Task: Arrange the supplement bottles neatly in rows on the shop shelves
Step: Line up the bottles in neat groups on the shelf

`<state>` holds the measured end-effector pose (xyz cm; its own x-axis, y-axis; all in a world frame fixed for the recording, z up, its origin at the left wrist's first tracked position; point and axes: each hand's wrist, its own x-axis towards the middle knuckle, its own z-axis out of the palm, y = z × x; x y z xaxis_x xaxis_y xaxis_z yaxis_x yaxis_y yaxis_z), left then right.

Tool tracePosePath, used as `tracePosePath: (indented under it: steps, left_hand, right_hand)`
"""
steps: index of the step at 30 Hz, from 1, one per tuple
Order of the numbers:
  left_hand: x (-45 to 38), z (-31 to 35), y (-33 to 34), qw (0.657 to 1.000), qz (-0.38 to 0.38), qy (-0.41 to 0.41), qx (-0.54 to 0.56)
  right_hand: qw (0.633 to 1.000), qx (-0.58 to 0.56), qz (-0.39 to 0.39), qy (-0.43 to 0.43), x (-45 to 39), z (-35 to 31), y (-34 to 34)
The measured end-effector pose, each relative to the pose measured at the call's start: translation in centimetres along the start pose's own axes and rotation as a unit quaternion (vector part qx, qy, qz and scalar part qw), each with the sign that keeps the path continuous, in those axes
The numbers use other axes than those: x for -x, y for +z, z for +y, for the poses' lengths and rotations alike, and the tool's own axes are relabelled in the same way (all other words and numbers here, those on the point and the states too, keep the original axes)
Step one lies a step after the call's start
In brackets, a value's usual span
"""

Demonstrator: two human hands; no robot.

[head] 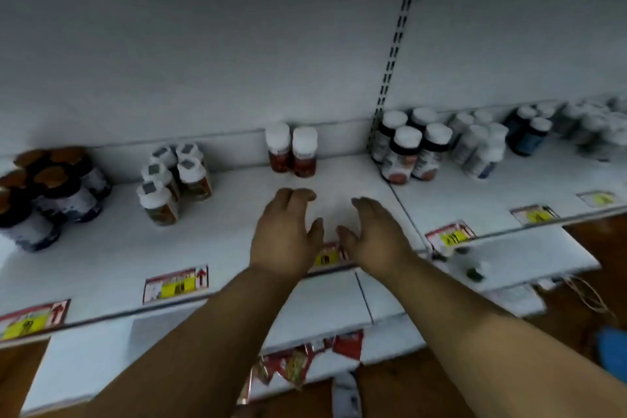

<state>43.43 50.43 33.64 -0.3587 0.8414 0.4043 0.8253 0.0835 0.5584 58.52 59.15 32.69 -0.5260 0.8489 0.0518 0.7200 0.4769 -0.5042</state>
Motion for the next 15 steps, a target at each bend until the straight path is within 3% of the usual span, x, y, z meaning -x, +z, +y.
tracePosePath:
  steps: [4,6,10,15]
  left_hand:
    - [7.0,1.9,-1.0,0.998,-0.049,0.049,0.01]
    - [9.9,3.2,-1.2,0.996,-0.082,0.032,0.007]
    - [13.4,6.6,-0.3,0.991,-0.129,0.023,0.0]
    - [15.2,10.6,3.2,0.992,-0.121,-0.009,-0.027]
  right_hand:
    - [0.995,-0.029,0.098,-0.011,8.5,0.0,-1.1]
    - [0.993,-0.044,0.113,-0.006,12.1,0.4,-1.7]
    - [0.997,-0.041,0.059,0.021,16.5,2.0,-3.2]
    - [0.997,-0.068,0.029,0.018,18.2,6.9,-4.8]
